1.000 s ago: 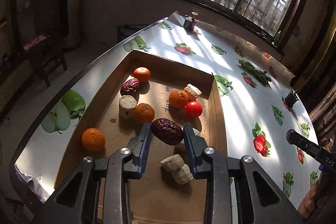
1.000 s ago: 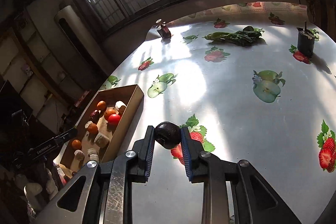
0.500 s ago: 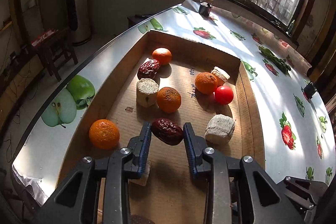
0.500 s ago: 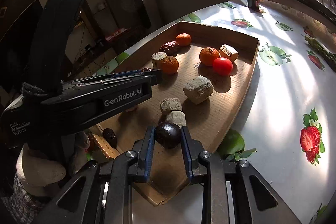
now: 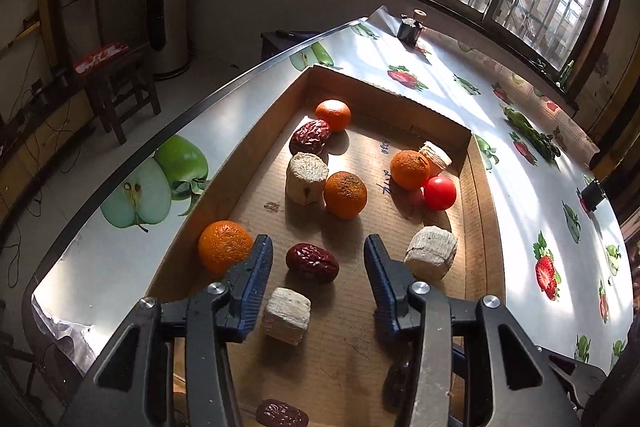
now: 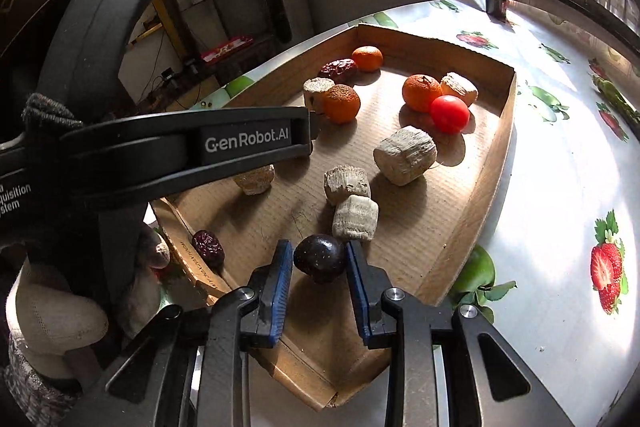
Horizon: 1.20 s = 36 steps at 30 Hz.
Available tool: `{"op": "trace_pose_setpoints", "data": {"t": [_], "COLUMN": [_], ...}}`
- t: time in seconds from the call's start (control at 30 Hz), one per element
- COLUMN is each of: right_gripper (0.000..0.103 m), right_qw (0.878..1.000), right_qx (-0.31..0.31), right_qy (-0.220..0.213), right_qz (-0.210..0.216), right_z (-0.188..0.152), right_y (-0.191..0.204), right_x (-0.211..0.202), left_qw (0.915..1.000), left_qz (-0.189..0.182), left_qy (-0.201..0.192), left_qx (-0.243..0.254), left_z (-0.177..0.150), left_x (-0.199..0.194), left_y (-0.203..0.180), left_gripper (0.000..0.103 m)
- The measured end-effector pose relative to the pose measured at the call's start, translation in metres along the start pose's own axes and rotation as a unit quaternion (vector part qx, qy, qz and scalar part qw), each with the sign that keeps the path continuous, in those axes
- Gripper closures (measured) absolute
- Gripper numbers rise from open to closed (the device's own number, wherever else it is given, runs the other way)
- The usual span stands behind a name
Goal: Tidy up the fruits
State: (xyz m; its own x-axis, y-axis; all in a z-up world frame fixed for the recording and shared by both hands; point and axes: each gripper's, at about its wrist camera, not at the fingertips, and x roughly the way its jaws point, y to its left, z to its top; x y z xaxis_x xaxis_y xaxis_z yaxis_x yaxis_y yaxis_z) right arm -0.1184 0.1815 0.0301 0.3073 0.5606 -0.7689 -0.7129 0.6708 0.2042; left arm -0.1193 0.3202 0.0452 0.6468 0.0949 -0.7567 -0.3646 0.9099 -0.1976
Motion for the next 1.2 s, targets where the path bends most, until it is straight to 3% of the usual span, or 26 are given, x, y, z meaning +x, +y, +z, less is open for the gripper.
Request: {"op": "trace_pose_setpoints", "data": {"t": [0.1, 0.27, 0.5, 0.6, 0.77, 0.83, 0.93, 1.03, 1.2], "right_gripper": [0.054, 0.052, 0.041, 0.036, 0.035, 0.034, 0.026, 0.025, 0.023], "right_qw": [1.000, 0.998, 0.991, 0.988, 0.985, 0.984, 0.982, 0.980, 0.980], "right_qx": [0.010, 0.022, 0.064, 0.083, 0.097, 0.102, 0.109, 0.113, 0.106], "right_qy": [-0.024, -0.064, -0.105, -0.117, -0.125, -0.128, -0.131, -0.133, -0.133], "right_qz": [0.006, -0.017, -0.050, -0.052, -0.062, -0.069, -0.083, -0.093, -0.107], "right_z": [0.000, -0.007, -0.023, -0.029, -0.036, -0.040, -0.044, -0.047, -0.048], "right_y": [-0.002, -0.005, -0.018, -0.024, -0.027, -0.029, -0.031, -0.033, -0.032], "right_x": [-0.014, -0.042, -0.076, -0.086, -0.096, -0.099, -0.104, -0.107, -0.107], "left_qw": [0.9993, 0.9921, 0.9639, 0.9535, 0.9457, 0.9460, 0.9531, 0.9602, 0.9630], "left_qz": [0.022, 0.074, 0.150, 0.177, 0.183, 0.184, 0.170, 0.152, 0.147], "left_qy": [-0.029, -0.096, -0.215, -0.242, -0.269, -0.267, -0.250, -0.233, -0.223], "left_qx": [0.012, 0.032, 0.047, 0.033, 0.006, 0.013, 0.011, 0.020, 0.035], "left_z": [0.001, 0.001, -0.007, -0.013, -0.028, -0.031, -0.033, -0.033, -0.035], "left_x": [-0.018, -0.054, -0.111, -0.131, -0.147, -0.148, -0.150, -0.149, -0.143], "left_y": [-0.005, -0.018, -0.037, -0.040, -0.038, -0.040, -0.041, -0.044, -0.052], "left_gripper": [0.044, 0.026, 0.003, 0.000, 0.000, 0.000, 0.000, 0.000, 0.000]}}
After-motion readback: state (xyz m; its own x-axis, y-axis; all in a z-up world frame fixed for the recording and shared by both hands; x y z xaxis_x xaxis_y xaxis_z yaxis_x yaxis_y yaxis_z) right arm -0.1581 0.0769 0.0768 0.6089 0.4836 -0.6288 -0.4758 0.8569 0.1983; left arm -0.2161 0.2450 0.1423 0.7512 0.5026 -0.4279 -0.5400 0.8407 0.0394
